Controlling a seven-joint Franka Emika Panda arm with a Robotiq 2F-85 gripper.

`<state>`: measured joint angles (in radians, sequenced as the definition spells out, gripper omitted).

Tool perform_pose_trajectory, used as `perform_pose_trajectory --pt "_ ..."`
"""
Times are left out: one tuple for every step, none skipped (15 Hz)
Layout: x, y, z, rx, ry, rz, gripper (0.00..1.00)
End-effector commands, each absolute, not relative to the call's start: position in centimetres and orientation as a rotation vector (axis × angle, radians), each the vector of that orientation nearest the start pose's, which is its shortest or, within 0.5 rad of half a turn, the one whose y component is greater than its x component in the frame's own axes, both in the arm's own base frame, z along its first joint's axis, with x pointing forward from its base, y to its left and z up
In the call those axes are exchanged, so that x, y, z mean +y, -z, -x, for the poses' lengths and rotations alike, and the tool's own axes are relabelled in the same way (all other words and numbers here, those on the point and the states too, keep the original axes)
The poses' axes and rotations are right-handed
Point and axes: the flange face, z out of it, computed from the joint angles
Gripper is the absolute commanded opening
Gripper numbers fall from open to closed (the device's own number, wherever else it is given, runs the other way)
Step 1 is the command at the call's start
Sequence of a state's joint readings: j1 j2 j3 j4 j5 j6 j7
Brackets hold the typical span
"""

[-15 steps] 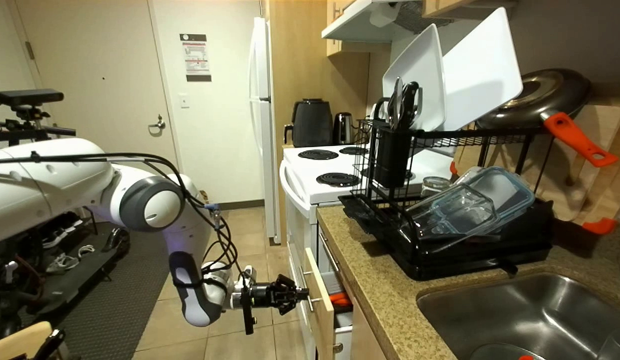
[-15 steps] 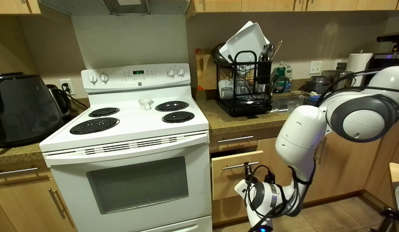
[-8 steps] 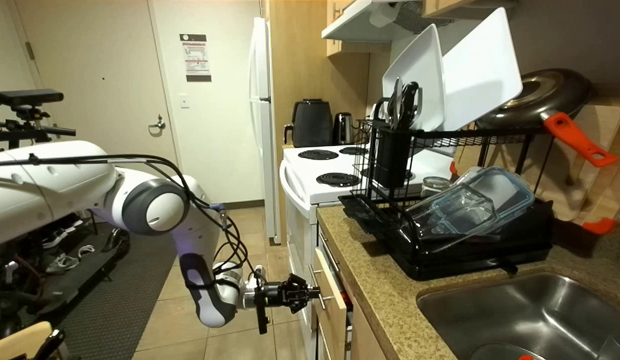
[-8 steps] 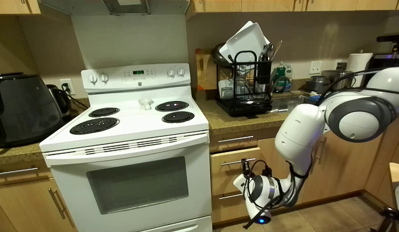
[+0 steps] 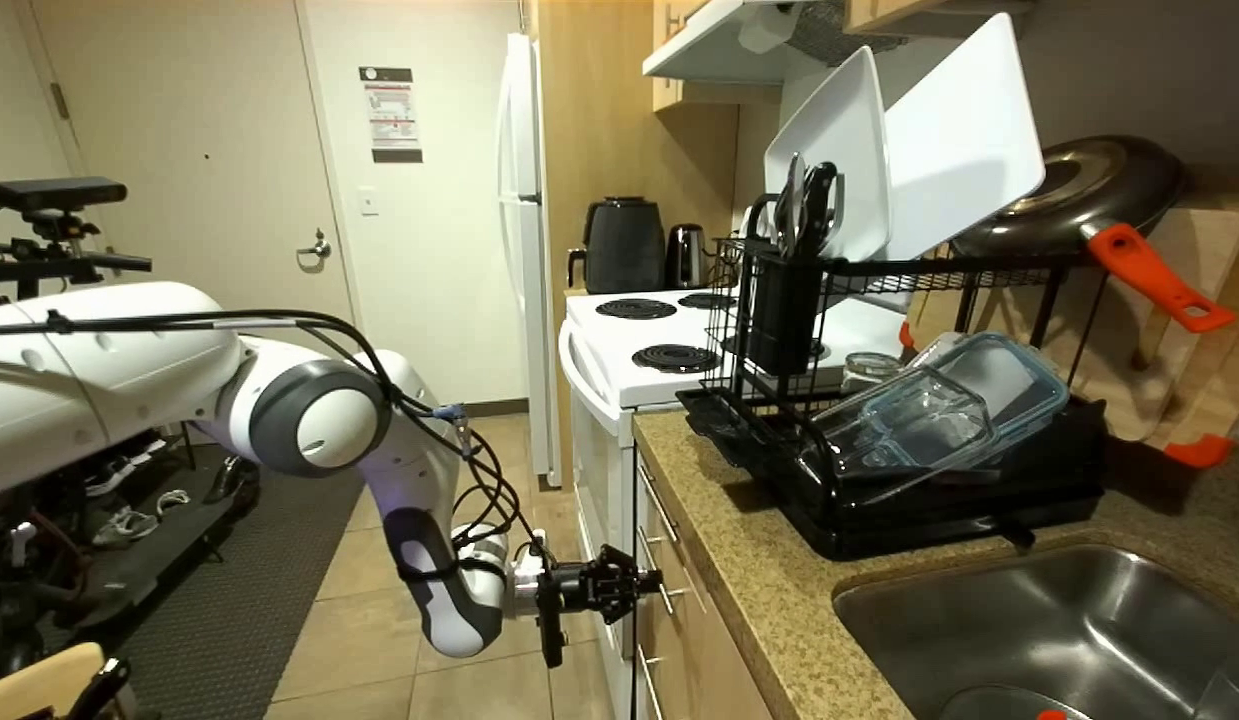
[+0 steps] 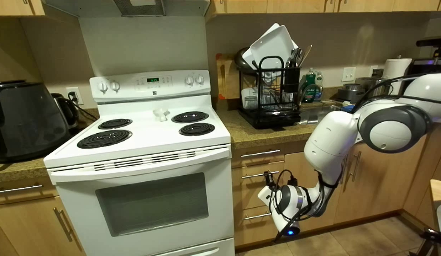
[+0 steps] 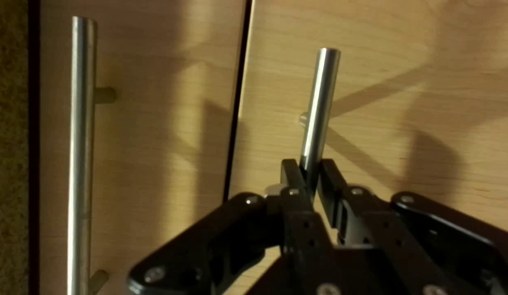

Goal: Close the open drawer

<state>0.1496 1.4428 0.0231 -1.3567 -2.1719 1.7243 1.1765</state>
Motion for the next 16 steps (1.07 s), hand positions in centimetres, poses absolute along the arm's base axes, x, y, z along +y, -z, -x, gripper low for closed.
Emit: perform_pose_trajectory --pt "-0.9 16.7 -58.1 0.683 -0.428 -1.551 0.22" --pt "-0.9 16.7 -58.2 0.682 -0.428 -1.553 0.42" --pt "-1.2 16.8 -58.1 0.679 -0.422 -1.555 0.46" --pt "-1.4 16.8 -58.0 0.677 -0.421 -1.560 0.52" --pt "-1.4 16.8 -58.0 0.674 -0.415 -1.563 0.58" --pt "-1.4 16.8 -58.0 0.672 -0.408 -1.565 0.65" --pt "-1.5 16.8 -57.9 0.669 -0.401 -1.570 0.71" --pt "-1.7 16.5 -57.8 0.665 -0.389 -1.572 0.77" --pt "-1.8 16.2 -57.7 0.658 -0.385 -1.580 0.84" --pt "-1.9 16.2 -57.7 0.649 -0.379 -1.592 0.90" --pt "-1.9 16.0 -57.5 0.638 -0.379 -1.607 0.97" --pt "-1.9 15.6 -57.5 0.629 -0.383 -1.624 0.99" --pt "-1.8 15.2 -57.5 0.616 -0.376 -1.638 1.00" --pt "-1.6 14.6 -57.4 0.599 -0.368 -1.655 1.00" --pt "-1.3 14.0 -57.2 0.574 -0.349 -1.675 1.00" --pt "-1.0 13.4 -57.0 0.550 -0.333 -1.696 1.00"
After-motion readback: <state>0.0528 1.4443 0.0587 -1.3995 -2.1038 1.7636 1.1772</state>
